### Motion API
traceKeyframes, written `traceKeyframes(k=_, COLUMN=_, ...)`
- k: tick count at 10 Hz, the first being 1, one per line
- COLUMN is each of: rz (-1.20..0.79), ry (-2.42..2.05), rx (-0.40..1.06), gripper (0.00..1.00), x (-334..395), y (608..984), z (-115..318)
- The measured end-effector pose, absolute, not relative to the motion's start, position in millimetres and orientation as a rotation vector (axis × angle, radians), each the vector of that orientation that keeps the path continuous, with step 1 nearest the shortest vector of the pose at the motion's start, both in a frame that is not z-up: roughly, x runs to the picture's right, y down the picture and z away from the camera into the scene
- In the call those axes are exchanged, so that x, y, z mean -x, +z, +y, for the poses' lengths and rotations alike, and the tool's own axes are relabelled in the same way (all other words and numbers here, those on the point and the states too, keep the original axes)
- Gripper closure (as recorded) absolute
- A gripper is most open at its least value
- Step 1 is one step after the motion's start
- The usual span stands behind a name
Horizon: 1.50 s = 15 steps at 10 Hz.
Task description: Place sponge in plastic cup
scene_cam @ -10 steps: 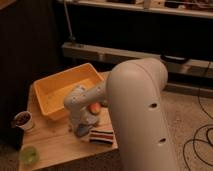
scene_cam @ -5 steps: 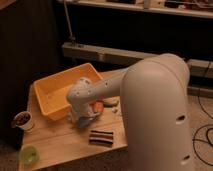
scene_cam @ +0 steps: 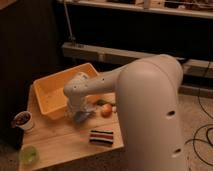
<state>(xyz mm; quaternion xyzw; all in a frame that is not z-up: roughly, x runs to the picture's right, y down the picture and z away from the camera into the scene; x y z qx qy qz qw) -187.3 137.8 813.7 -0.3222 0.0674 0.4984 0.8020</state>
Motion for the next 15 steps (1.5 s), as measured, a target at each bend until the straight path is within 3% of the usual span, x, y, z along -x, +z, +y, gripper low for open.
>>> traceKeyframes(k=5, rz=0.167, ry=1.045, rx=0.729, gripper=0.23, x=183.2, y=813.3, z=142.3)
traceKeyframes(k=15, rz=0.285, ry=0.963, rx=0.827, gripper=0.2, x=173.8, y=790.4, z=181.9)
